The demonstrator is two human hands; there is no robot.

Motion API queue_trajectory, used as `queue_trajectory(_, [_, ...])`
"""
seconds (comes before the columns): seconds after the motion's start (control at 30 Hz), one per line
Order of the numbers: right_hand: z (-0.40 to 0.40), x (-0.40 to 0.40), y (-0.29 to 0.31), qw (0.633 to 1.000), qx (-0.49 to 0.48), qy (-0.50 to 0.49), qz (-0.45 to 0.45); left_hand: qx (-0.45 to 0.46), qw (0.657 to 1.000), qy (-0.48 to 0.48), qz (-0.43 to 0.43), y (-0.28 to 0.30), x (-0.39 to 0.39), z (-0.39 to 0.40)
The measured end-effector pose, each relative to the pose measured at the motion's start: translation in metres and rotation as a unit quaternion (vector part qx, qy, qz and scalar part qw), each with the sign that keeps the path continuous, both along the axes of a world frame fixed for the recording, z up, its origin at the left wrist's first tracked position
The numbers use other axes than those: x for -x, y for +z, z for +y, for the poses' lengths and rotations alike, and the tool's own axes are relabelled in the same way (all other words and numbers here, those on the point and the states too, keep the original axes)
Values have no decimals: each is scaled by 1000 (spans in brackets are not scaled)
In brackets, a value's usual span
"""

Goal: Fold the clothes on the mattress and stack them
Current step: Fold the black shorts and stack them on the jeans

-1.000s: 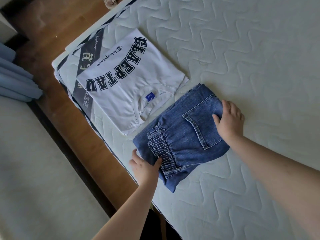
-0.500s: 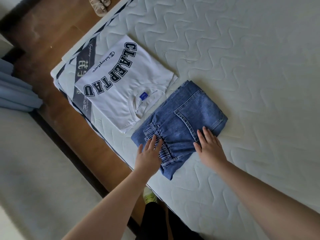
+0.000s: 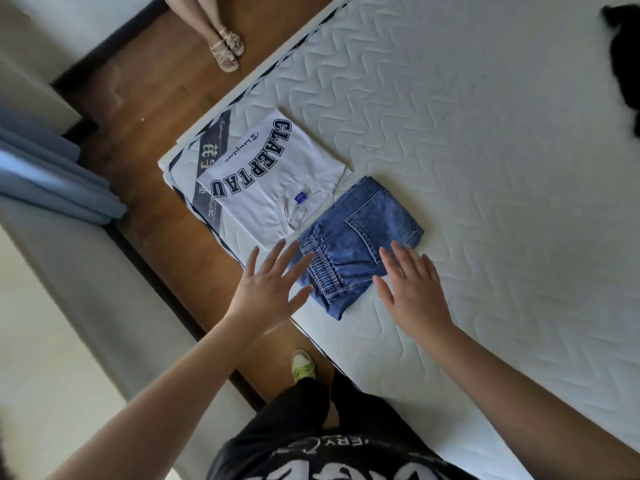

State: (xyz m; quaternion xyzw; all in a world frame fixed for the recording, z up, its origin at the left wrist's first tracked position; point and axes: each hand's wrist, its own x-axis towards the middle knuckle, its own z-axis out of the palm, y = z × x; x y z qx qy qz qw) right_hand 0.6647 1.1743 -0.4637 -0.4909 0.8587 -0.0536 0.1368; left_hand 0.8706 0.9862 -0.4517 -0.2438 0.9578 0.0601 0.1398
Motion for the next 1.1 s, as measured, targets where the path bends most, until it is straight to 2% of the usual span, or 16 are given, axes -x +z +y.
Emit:
queue_trajectory(0.2, [1, -36, 52, 999, 27, 42, 2, 47, 997, 49, 32, 60, -55, 13])
queue_trajectory(0.43, [-41, -67, 79, 993, 55, 98, 26, 92, 986, 135, 42, 96, -114, 3])
queue_trajectory(0.63, [-102, -111, 95, 987, 32, 149, 50, 114, 974, 185, 65, 95, -167, -32])
queue_trajectory(0.87, [-194, -180, 101, 983, -4, 171, 71, 93, 966, 228, 77, 79, -236, -104])
queue_trajectory(1.1, [-275, -239, 115, 975, -1, 210, 78, 111, 955, 267, 70, 94, -304, -165])
